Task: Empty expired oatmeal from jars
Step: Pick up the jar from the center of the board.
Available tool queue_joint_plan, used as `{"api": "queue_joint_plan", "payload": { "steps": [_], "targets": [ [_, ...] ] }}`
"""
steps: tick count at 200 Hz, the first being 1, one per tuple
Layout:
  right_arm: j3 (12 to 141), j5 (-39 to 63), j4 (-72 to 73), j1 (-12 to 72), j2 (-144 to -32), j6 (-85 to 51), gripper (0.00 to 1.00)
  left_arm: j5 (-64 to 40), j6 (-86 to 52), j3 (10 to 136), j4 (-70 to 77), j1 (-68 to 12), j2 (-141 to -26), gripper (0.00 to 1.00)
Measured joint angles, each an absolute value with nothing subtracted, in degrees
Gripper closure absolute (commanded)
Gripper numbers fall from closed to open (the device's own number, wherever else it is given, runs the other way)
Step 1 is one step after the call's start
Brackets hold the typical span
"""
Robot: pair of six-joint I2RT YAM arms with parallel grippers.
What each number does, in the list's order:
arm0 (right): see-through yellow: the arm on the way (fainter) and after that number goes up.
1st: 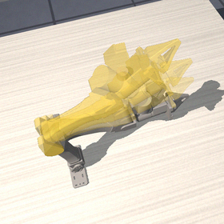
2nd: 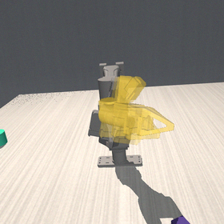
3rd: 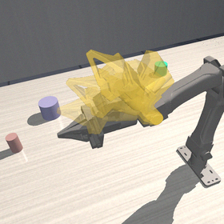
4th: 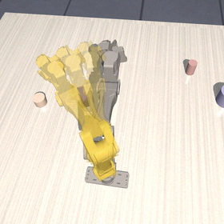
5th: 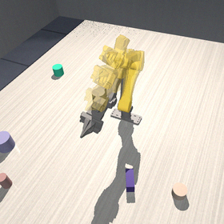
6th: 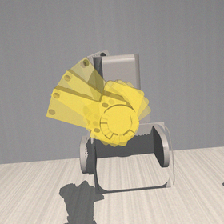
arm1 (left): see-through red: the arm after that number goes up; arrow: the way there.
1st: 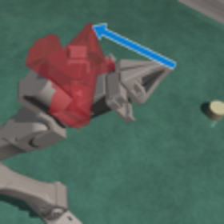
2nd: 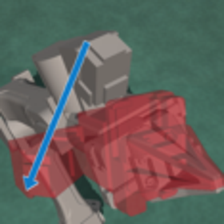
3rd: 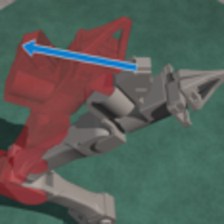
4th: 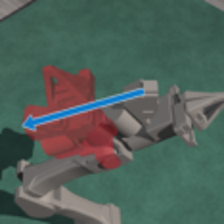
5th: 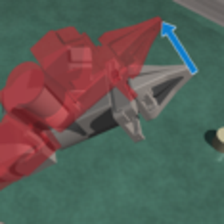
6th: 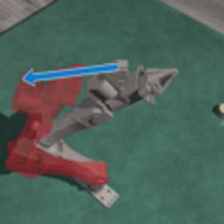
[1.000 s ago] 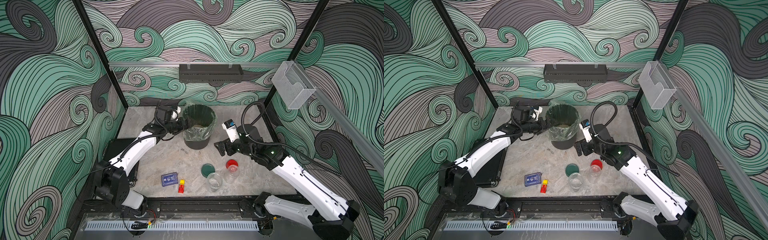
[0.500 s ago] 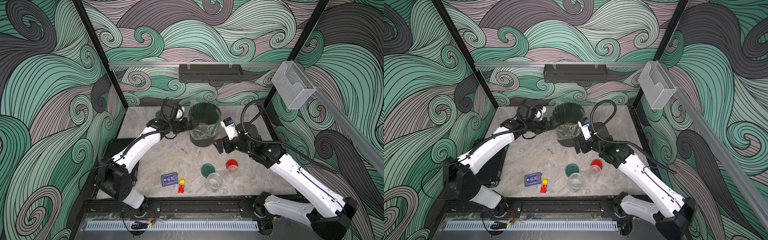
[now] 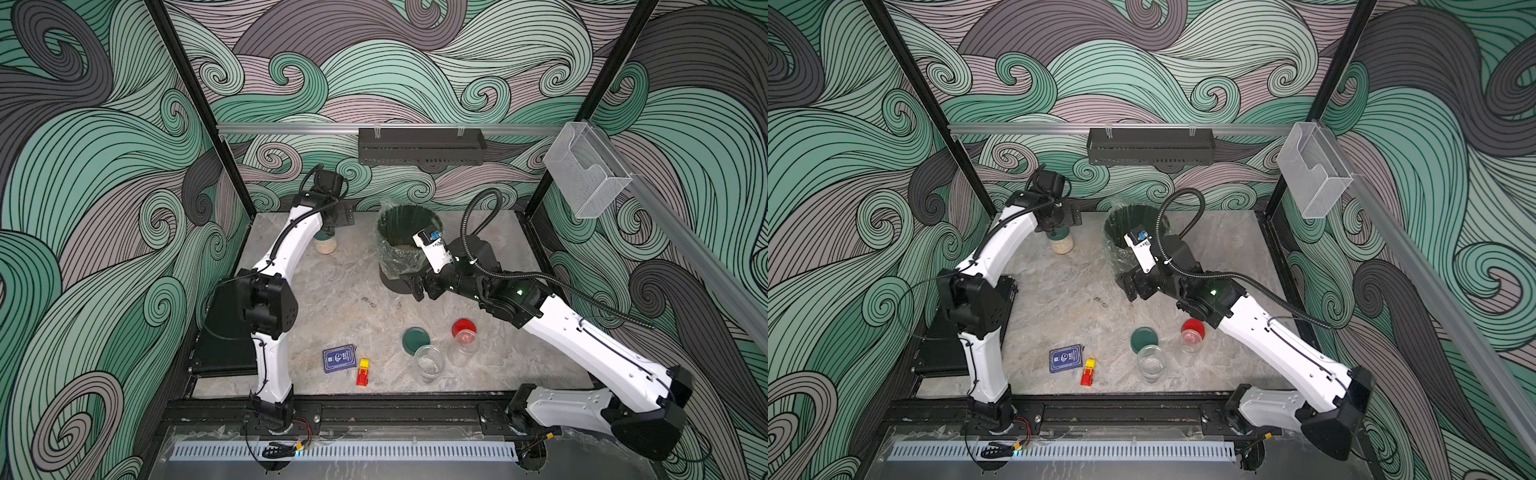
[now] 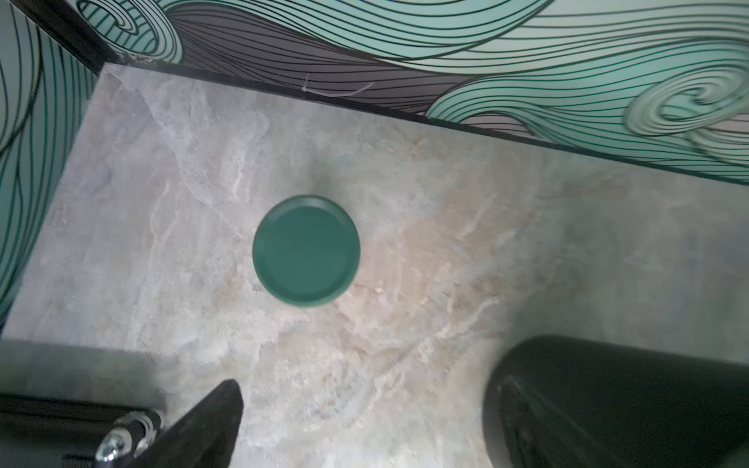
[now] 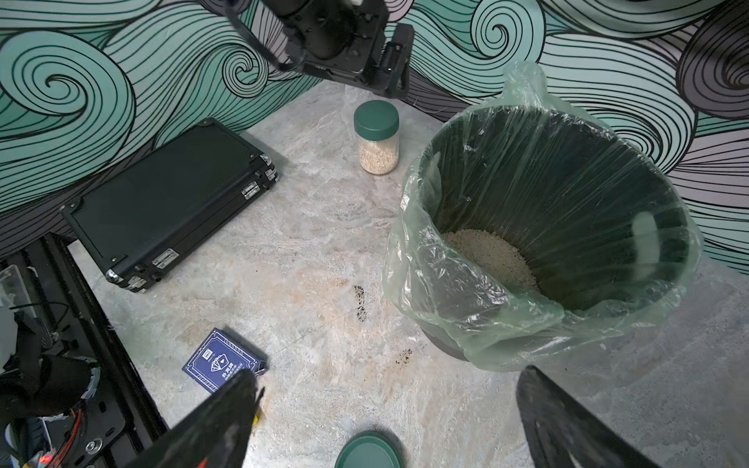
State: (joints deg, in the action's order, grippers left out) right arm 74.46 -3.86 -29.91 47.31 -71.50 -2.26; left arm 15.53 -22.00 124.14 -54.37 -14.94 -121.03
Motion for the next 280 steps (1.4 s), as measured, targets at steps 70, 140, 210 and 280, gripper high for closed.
{"api": "queue_joint_plan", "payload": {
  "steps": [70,140,210,280],
  "targets": [
    [74.3,-4.1,-28.7,47.3,-75.0,-3.4,0.01,19.6,-19.5,142.3,-63.5,-10.2,-137.1,0.01],
    [74.3,-4.0,-28.4,47.3,-75.9,-4.0,0.01,14.7,-19.5,140.1,-61.6,-7.1,-137.9,0.02],
    [74.3,-2.3,-28.4,47.3,-75.7,-5.1,0.01,10.6,-19.0,138.1,-58.2,-7.6,-138.0,0.01],
    [73.8,0.1,-27.6,47.3,-75.1,-5.7,0.01,10.5,-19.1,137.5,-57.8,-7.6,-140.3,0.02]
  ]
}}
